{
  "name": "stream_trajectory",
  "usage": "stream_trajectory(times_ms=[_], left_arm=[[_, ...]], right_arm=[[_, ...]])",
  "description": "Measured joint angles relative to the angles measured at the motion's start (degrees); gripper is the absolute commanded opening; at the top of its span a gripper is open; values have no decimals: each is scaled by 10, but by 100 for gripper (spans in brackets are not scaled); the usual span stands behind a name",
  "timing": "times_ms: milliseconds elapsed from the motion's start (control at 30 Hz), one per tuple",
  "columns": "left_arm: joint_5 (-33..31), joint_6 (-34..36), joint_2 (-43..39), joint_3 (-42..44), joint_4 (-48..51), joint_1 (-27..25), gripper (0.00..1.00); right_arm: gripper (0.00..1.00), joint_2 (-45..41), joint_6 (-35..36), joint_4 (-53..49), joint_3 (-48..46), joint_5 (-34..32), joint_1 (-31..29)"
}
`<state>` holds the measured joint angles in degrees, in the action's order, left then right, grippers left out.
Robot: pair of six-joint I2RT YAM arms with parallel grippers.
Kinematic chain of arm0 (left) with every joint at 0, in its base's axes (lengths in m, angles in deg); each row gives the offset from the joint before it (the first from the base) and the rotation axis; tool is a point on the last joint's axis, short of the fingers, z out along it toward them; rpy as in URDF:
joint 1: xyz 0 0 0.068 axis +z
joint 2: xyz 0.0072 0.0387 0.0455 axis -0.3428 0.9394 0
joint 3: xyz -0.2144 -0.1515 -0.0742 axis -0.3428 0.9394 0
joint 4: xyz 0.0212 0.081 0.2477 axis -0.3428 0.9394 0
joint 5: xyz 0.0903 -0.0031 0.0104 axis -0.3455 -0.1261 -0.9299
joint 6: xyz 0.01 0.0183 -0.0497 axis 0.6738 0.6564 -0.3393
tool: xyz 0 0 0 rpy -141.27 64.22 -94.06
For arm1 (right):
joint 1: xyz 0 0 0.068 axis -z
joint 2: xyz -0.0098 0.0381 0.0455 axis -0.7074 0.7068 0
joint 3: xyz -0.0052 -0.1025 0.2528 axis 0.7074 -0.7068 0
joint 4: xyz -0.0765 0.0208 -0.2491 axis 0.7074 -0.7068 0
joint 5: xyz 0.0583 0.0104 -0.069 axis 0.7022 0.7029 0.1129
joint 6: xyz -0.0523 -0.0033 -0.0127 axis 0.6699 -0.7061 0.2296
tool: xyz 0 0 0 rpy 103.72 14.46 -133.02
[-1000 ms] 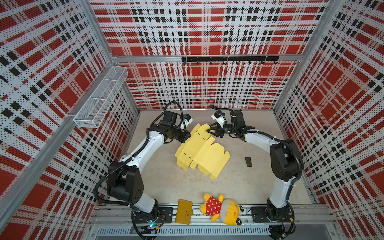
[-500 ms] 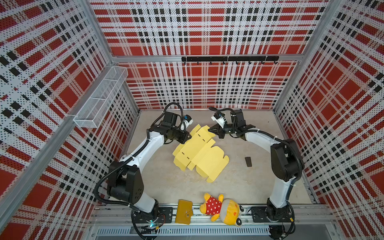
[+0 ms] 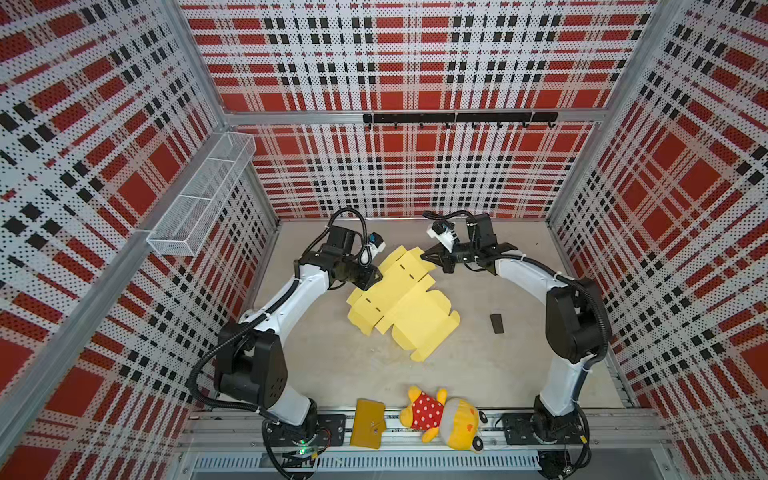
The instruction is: Fold the paper box
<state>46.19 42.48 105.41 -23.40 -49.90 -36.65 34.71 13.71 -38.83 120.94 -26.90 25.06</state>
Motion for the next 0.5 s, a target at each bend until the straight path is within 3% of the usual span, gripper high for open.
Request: stream_trajectory(times_ms=[300, 500], left_arm=[[8, -7, 0, 0, -1, 0, 9], [15, -19, 0, 0, -2, 0, 3]], right_arm=[[2, 0, -5, 13, -7, -1, 12], [34, -7, -24, 42, -26, -18, 11]])
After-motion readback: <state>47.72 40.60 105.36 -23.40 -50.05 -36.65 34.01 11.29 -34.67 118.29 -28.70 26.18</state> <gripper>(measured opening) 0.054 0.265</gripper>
